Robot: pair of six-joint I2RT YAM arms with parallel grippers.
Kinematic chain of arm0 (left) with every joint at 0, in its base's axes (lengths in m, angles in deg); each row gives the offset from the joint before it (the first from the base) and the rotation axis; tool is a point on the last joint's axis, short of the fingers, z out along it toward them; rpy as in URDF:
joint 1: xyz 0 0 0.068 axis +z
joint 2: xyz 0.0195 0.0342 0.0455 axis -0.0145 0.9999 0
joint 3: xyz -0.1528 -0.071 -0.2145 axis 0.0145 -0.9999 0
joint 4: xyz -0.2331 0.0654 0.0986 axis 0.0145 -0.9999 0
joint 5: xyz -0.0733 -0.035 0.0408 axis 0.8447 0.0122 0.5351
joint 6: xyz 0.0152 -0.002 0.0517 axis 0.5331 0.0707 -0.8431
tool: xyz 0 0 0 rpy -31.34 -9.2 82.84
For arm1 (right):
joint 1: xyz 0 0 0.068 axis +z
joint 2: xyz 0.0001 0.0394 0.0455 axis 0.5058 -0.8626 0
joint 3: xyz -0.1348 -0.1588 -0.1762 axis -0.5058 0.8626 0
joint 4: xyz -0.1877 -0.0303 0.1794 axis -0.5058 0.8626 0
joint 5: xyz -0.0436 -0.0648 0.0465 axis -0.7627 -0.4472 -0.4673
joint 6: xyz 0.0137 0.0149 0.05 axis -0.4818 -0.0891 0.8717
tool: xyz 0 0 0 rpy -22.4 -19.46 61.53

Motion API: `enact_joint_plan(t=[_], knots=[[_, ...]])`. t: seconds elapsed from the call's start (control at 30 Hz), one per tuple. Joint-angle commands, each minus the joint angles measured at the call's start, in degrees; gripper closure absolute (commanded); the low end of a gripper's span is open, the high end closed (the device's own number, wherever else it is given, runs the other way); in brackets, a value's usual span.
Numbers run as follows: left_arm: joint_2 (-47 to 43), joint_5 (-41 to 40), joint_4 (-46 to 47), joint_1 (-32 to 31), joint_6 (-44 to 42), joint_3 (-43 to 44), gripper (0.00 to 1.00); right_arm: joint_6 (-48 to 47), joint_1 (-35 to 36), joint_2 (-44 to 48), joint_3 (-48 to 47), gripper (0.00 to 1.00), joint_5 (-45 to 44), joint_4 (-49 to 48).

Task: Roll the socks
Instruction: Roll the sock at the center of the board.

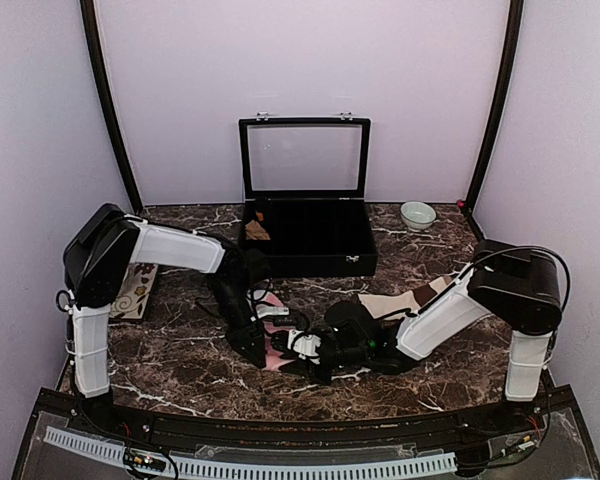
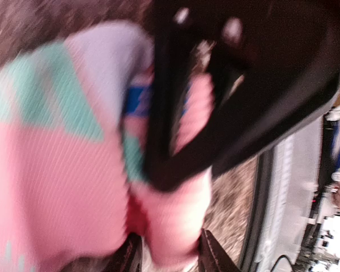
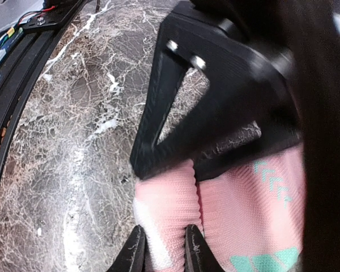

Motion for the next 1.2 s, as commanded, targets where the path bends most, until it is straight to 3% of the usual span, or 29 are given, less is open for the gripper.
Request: enact_joint_plan(t=[0.0, 0.27, 0.47, 0.5, 0.57, 0.6, 0.83, 0.93, 1.17], knots=[[-9.1, -11.1, 9.4, 1.5, 4.3, -5.8, 0.63, 4.9, -0.3, -6.1, 4.1, 0.89, 1.4, 20.7], [-25.3, -16.8, 22.7, 4.1, 8.6, -17.2, 0.62, 9.3, -0.3, -6.0, 3.9, 0.90, 4.1, 20.7], [-36.5, -18.5, 29.1, 4.1, 2.5, -24.7, 0.64, 19.3, -2.1, -8.6, 0.2, 0.90, 12.4, 24.7], [-37.0, -19.7, 29.6, 4.1, 1.5, -25.1, 0.69, 21.0, -2.7, -9.4, -0.6, 0.90, 14.0, 25.5], [-36.2, -22.7, 30.2, 4.3, 0.5, -24.9, 0.93, 23.2, -3.3, -11.3, -2.2, 0.90, 17.1, 27.6], [-35.8, -23.1, 30.0, 4.6, 0.2, -24.5, 1.00, 24.2, -3.7, -12.1, -3.3, 0.90, 18.8, 29.0], [-38.5, -13.0, 25.9, 3.6, -2.5, -26.6, 0.94, 28.7, -6.4, -15.4, -7.5, 0.91, 24.7, 35.5], [-37.1, -15.2, 24.7, 0.9, -4.0, -28.2, 0.93, 31.4, -7.7, -16.8, -8.8, 0.92, 26.0, 36.7], [-29.5, -23.3, 35.0, 2.3, 8.2, -29.1, 0.95, 36.0, -7.7, -13.9, -5.4, 0.91, 25.1, 30.6]])
